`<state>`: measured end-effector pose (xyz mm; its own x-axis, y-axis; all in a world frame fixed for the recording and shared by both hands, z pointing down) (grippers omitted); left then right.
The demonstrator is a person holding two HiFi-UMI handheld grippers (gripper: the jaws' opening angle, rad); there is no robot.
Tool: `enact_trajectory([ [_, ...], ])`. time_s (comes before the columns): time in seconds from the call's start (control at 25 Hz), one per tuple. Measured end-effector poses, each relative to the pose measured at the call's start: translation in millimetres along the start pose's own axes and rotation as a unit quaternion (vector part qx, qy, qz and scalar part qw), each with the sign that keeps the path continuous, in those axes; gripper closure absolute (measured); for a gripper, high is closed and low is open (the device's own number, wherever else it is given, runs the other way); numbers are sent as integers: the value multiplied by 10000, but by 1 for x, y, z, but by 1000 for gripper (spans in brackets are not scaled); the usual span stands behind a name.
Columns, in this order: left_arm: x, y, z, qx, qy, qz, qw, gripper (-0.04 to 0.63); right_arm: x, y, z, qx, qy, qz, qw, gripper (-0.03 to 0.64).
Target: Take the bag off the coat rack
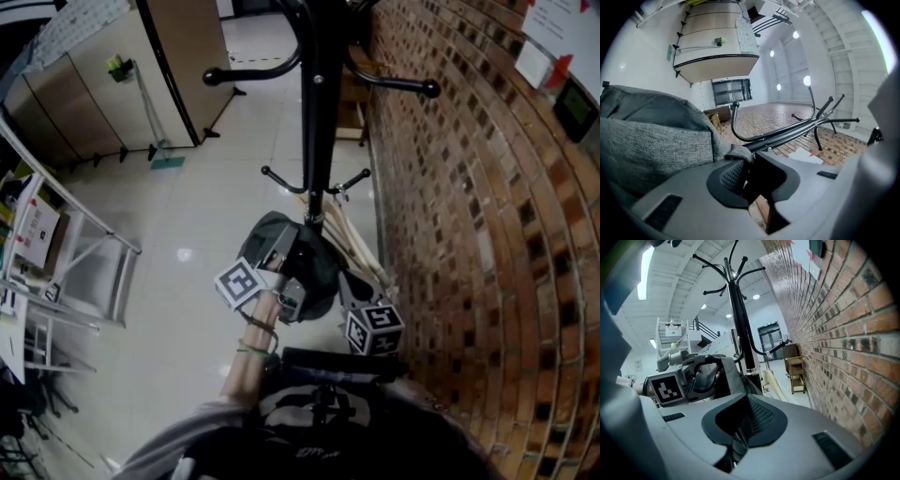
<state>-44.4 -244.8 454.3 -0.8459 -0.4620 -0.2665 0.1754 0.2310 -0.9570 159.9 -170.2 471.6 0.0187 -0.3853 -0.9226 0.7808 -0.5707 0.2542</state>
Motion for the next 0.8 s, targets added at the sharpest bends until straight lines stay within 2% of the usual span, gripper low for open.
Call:
enact_trajectory([
  [0.2,-2,13,-11,-124,-62,-99,9999,548,-4,1,-1,-157,-93,53,9998,607],
  [0.4,-5,24,-21,-194,-52,-290,9994,552,-1,0,-4,-154,152,171,9996,607],
  [0.64,-12,28,-35,-226,-205,-228,9993,551,4,-1,-17,-215,372,229,9988,607],
  [0.8,-14,31,-43,-250,-291,-218,9990,551,8,-3,-24,-150,319,13,9994,607],
])
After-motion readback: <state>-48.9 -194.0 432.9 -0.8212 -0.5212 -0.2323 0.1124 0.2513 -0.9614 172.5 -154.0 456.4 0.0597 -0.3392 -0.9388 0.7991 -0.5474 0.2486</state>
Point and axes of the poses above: the fingertips, and each gripper's own axes: z forward along the fingers, y to its right, x out of its top, the point moved 9 cm from there along -z, backward along the fingers, and after that the axes turned 8 degrees about x, right-handed, at the moved point
